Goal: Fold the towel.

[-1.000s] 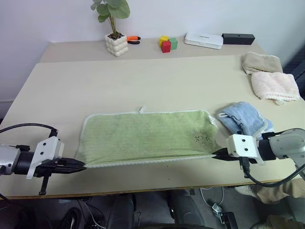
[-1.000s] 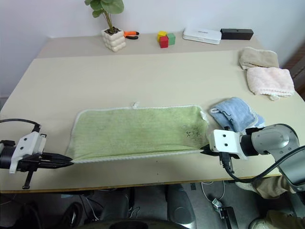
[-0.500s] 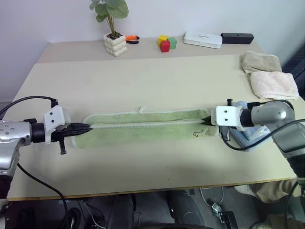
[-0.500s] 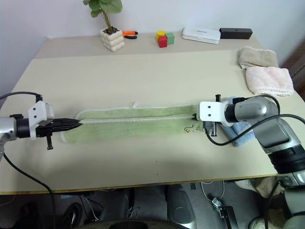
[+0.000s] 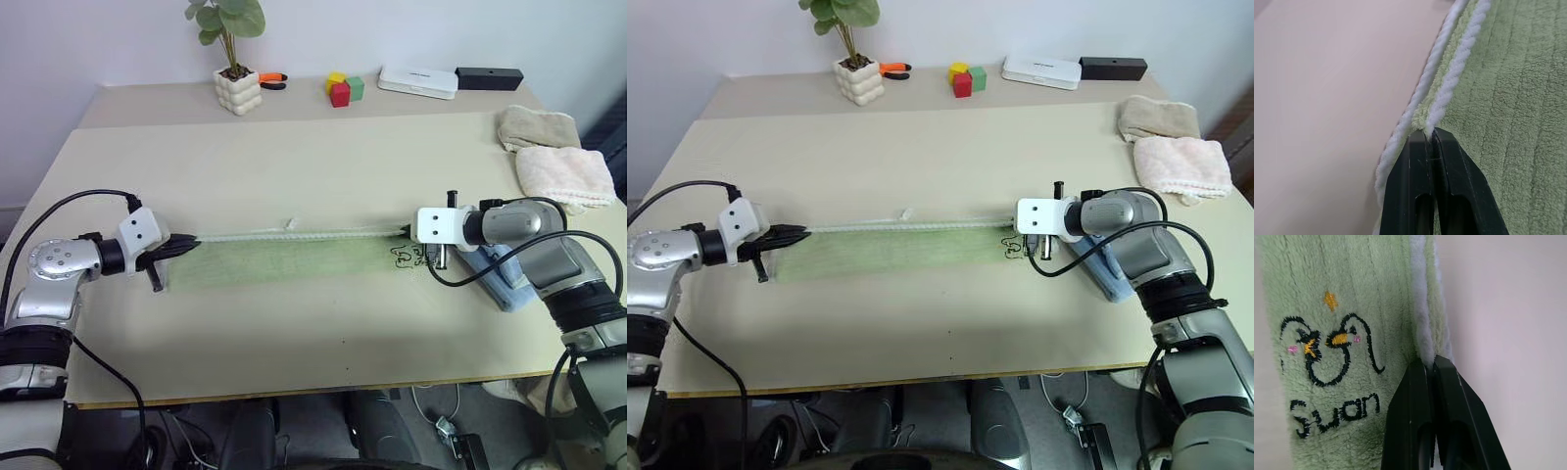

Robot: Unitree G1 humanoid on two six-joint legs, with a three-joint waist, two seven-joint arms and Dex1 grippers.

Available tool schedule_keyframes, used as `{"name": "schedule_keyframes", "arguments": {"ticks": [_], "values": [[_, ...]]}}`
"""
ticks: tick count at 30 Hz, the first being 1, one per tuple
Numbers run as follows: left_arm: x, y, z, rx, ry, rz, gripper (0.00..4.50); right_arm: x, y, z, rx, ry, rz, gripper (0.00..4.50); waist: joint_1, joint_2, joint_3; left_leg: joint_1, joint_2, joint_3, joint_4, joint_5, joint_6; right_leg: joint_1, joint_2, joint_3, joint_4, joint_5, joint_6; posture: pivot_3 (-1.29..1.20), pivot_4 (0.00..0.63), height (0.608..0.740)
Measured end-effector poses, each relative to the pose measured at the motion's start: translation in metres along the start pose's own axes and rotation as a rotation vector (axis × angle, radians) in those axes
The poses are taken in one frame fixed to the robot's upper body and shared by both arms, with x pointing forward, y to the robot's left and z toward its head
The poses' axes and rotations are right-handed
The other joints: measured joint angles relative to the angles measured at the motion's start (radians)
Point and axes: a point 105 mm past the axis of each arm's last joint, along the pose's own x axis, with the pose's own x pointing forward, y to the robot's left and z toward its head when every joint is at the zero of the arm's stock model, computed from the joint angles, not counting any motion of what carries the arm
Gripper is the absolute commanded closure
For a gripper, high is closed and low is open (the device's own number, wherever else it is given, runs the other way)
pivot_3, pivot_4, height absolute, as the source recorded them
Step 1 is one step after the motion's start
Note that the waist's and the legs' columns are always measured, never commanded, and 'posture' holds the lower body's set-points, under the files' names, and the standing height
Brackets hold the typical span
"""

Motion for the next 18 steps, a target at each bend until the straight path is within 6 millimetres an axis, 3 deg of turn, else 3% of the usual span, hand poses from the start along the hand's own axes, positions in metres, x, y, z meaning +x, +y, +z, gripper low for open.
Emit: {"name": "schedule_keyframes", "arguments": {"ticks": [1, 4, 10, 11, 12, 18], "values": [[0.002, -0.001, -0.001, -0.012, 0.002, -0.009, 4.2, 0.001, 0.0, 0.0, 0.004, 0.001, 0.0, 4.5, -0.001, 0.0, 0.0, 0.0, 0.0, 0.0, 0.0, 0.0, 0.0, 0.0, 0.0, 0.0, 0.0, 0.0, 0.0, 0.0, 0.15, 0.74], [0.007, -0.003, -0.004, -0.068, 0.011, -0.026, 3.01, 0.004, 0.001, -0.001, 0.035, 0.004, 0.0, 3.56, -0.001, 0.0, 0.0, 0.0, 0.0, 0.0, 0.0, 0.0, 0.0, 0.0, 0.0, 0.0, 0.001, 0.0, 0.0, 0.0, 0.15, 0.74], [0.008, 0.001, -0.004, -0.087, 0.018, -0.005, 0.0, 0.008, -0.007, 0.0, 0.056, 0.007, -0.081, 0.68, 0.0, 0.0, 0.0, 0.0, 0.0, 0.0, 0.0, 0.0, 0.0, 0.0, 0.0, 0.0, 0.001, 0.0, 0.0, 0.0, 0.15, 0.74], [0.008, 0.003, -0.004, -0.097, 0.022, 0.004, 0.0, 0.008, -0.009, 0.0, 0.049, 0.011, -0.102, 0.15, 0.0, 0.0, 0.0, 0.0, 0.0, 0.0, 0.0, 0.0, 0.0, 0.0, 0.0, 0.0, 0.001, 0.0, 0.0, 0.0, 0.15, 0.74], [0.008, 0.004, -0.005, -0.106, 0.025, 0.012, 0.0, 0.007, -0.013, 0.0, 0.049, 0.012, -0.125, 0.06, 0.0, 0.0, 0.0, 0.0, 0.0, 0.0, 0.0, 0.0, 0.0, 0.0, 0.0, 0.0, 0.001, 0.0, 0.0, 0.0, 0.15, 0.74], [0.001, 0.021, 0.0, -0.161, -0.009, 0.116, 0.0, 0.005, -0.037, 0.007, 0.165, -0.038, -0.283, 0.06, -0.001, 0.0, 0.0, 0.0, 0.0, -0.001, 0.0, 0.0, 0.0, 0.0, 0.0, 0.0, 0.001, 0.0, 0.0, 0.0, 0.15, 0.74]]}}
